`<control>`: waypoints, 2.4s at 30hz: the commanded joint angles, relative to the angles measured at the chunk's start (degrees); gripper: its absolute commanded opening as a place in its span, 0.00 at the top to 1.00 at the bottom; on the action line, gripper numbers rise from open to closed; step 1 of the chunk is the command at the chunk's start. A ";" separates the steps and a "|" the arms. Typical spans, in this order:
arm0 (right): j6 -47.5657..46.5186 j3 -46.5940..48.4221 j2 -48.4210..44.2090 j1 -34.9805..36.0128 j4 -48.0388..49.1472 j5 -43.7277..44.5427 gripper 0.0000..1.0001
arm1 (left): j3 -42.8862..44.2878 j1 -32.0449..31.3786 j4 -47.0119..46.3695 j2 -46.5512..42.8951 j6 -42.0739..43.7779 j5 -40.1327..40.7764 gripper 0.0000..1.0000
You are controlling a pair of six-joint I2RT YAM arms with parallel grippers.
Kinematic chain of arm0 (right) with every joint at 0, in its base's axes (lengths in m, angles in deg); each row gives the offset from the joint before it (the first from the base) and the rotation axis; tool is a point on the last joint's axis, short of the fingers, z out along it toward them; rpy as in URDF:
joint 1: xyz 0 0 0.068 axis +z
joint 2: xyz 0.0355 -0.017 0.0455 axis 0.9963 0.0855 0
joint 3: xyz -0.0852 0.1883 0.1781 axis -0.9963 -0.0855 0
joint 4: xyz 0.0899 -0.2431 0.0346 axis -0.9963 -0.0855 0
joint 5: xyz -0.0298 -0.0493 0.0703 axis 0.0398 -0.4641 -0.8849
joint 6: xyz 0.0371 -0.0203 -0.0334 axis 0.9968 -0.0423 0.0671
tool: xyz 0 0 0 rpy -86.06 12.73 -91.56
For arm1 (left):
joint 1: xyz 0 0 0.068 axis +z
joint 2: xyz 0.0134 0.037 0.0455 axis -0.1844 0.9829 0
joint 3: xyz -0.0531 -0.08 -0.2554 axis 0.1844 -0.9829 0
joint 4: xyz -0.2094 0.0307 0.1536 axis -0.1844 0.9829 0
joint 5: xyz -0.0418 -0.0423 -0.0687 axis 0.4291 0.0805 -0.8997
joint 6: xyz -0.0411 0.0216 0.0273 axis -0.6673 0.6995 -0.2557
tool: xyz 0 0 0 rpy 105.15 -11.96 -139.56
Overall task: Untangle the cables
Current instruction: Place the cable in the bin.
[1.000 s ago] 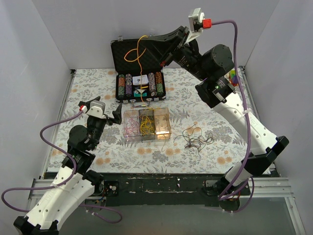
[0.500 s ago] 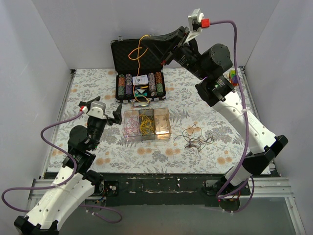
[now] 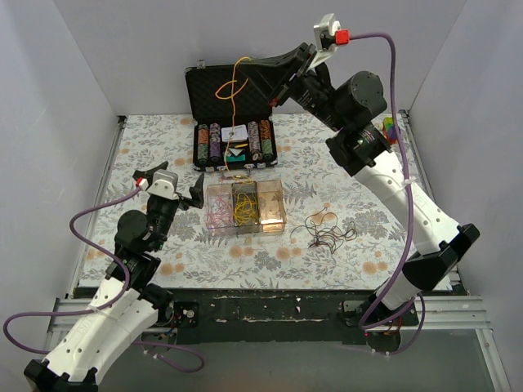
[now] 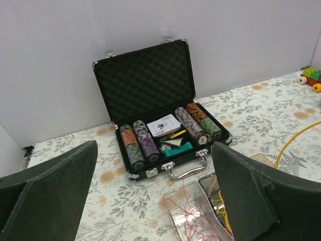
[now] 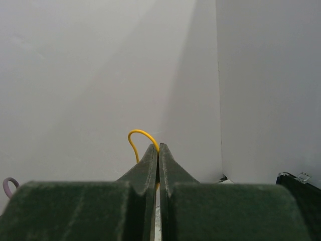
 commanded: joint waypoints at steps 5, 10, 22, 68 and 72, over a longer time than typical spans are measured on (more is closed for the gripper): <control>-0.03 0.38 1.10 -1.08 2.79 0.51 0.99 | -0.74 0.22 -1.05 -0.64 0.84 0.02 0.02; 0.15 0.64 1.36 -1.61 2.96 0.42 0.99 | -0.91 0.22 -1.40 -0.55 1.10 -0.07 0.02; 1.82 0.20 1.98 -1.96 3.41 -0.72 0.99 | -1.09 0.22 -2.37 -0.11 1.19 -0.16 0.02; -8.11 -46.56 -25.26 -1.96 0.07 17.21 0.99 | -1.35 0.22 -2.81 0.24 1.01 -0.68 0.02; -8.90 -45.76 -27.72 -1.96 -2.04 20.28 0.99 | -1.00 0.22 -2.89 0.77 0.93 -0.95 0.02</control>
